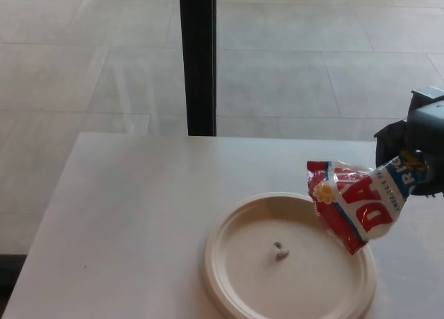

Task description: The robot uses its right hand to pick up a bag of sunflower seeds kept in the middle of the desk and tilts it over a plate kept next to it to pour out a few seeds and then puts the bag of seeds back on the desk

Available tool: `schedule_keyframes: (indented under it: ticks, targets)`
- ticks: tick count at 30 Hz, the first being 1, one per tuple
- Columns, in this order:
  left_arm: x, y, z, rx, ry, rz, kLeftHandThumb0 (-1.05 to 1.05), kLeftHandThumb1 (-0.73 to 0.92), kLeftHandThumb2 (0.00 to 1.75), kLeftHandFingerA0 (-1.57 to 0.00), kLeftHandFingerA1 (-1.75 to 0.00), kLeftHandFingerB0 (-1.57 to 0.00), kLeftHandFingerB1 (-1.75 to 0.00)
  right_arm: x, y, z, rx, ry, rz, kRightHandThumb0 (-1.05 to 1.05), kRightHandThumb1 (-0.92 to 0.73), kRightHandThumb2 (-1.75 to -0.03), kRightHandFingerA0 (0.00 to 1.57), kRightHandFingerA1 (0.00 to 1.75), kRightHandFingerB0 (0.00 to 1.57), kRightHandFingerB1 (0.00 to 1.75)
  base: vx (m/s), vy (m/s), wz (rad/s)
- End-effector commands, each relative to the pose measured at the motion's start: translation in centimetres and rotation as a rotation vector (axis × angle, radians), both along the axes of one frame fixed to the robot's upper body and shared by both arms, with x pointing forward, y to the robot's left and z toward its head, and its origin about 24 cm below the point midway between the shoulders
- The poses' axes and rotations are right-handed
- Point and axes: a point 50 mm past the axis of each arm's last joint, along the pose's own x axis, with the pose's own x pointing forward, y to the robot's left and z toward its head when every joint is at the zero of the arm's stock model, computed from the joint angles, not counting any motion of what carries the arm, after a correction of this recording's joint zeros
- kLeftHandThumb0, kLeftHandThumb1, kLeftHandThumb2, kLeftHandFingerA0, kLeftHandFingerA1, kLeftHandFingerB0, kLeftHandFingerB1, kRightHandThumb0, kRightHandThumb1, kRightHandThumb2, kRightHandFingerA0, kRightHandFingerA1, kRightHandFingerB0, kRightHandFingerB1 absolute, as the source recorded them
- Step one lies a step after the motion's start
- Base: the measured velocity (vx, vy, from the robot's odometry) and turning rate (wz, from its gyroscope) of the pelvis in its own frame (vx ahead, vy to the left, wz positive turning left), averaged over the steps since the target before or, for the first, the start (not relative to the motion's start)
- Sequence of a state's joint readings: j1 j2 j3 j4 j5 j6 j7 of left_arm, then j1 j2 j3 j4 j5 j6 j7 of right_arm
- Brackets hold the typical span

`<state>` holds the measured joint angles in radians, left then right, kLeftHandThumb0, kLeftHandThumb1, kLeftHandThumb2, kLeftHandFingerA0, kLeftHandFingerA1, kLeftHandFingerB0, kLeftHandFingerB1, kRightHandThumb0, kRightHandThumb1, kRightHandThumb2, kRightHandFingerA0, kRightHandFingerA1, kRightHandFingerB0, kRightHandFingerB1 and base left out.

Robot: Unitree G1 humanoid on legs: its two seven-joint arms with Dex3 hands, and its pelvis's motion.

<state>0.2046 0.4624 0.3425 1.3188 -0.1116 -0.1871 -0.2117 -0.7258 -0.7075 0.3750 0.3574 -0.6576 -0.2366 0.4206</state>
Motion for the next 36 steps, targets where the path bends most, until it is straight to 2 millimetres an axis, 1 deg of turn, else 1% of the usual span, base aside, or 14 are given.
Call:
schedule_keyframes:
  ticks: [1,2,12,13,15,18,21,22,28,31,32,33,34,36]
  targets:
    - [-0.2,0.6,0.5,0.019,0.014,-0.005,-0.76,0.80,0.64,-0.39,-0.53,-0.39,-0.36,0.2,-0.1,0.9,-0.072,-0.047,-0.004,-0.34,-0.70,-0.63,0.85,1.29,0.78,0.70,0.00,0.000,0.00]
    - [-0.2,0.6,0.5,0.019,0.012,-0.007,-0.77,0.80,0.65,-0.38,-0.53,-0.38,-0.36,0.2,0.0,0.9,-0.067,-0.048,0.000,-0.31,-0.68,-0.65,0.82,1.50,0.78,0.81,0.00,0.000,0.00]
    - [-0.1,0.7,0.5,0.025,0.020,-0.008,-0.76,0.81,0.64,-0.40,-0.51,-0.38,-0.35,0.2,0.7,1.0,-0.079,-0.055,0.043,-0.32,-0.68,-0.69,0.86,1.59,0.79,0.79,0.00,0.000,0.00]
    - [0.0,0.8,0.6,0.021,0.012,-0.002,-0.77,0.80,0.65,-0.38,-0.53,-0.39,-0.36,0.2,0.8,1.0,-0.070,-0.053,0.046,-0.33,-0.72,-0.66,0.84,1.72,0.70,1.30,0.00,0.000,0.00]
    - [0.0,0.8,0.6,0.016,0.004,0.002,-0.80,0.68,0.76,-0.38,-0.56,-0.34,-0.41,0.2,0.9,1.1,-0.057,-0.058,0.057,-0.30,-0.66,-0.70,0.87,1.75,0.76,1.48,0.00,0.000,0.00]
    - [-0.1,0.8,0.6,0.012,-0.003,0.004,-0.82,0.67,0.76,-0.37,-0.57,-0.34,-0.41,0.0,1.2,1.2,-0.044,-0.058,0.062,-0.37,-0.64,-0.61,0.84,1.70,0.78,1.00,0.00,0.000,0.00]
    - [0.0,0.8,0.6,0.017,0.000,0.000,-0.77,0.80,0.64,-0.39,-0.54,-0.37,-0.36,-0.1,1.3,1.0,-0.034,-0.051,0.046,-0.37,-0.47,-0.90,1.08,1.30,0.78,1.03,0.00,0.000,0.00]
    - [0.0,0.8,0.6,0.020,0.004,-0.003,-0.78,0.80,0.64,-0.39,-0.53,-0.38,-0.36,0.0,1.4,0.9,-0.039,-0.046,0.044,-0.31,-0.65,-0.60,0.79,1.69,0.69,1.23,0.00,0.000,0.00]
    - [0.0,0.8,0.7,0.017,-0.005,-0.011,-0.78,0.80,0.64,-0.41,-0.57,-0.38,-0.37,0.0,1.4,1.0,-0.056,-0.066,0.066,-0.29,-0.65,-0.62,0.78,1.75,0.66,1.52,0.00,0.000,0.00]
    - [0.2,0.8,0.6,0.023,0.004,-0.013,-0.78,0.80,0.64,-0.41,-0.55,-0.37,-0.37,0.0,1.5,1.3,-0.079,-0.062,0.066,-0.30,-0.66,-0.61,0.79,1.68,0.76,1.04,0.00,0.000,0.00]
    - [0.3,0.8,0.6,0.021,0.003,-0.010,-0.78,0.81,0.65,-0.41,-0.56,-0.36,-0.37,0.0,1.5,1.1,-0.088,-0.057,0.063,-0.37,-0.49,-0.92,1.07,1.29,0.78,1.04,0.00,0.000,0.00]
    - [0.3,0.8,0.7,0.020,-0.002,-0.006,-0.77,0.81,0.64,-0.40,-0.56,-0.37,-0.37,0.0,1.5,1.1,-0.100,-0.054,0.064,-0.33,-0.67,-0.60,0.77,1.70,0.72,1.16,0.00,0.000,0.00]
    - [0.3,0.9,0.7,0.023,0.001,-0.008,-0.78,0.80,0.65,-0.41,-0.56,-0.37,-0.37,0.0,1.4,1.1,-0.106,-0.058,0.071,-0.37,-0.48,-0.92,1.07,1.29,0.78,1.03,0.00,0.000,0.00]
    - [0.3,0.9,0.7,0.025,0.007,-0.022,-0.80,0.81,0.64,-0.41,-0.56,-0.38,-0.38,0.0,1.5,1.0,-0.123,-0.064,0.087,-0.38,-0.49,-0.92,1.10,1.31,0.79,1.05,0.00,0.000,0.00]
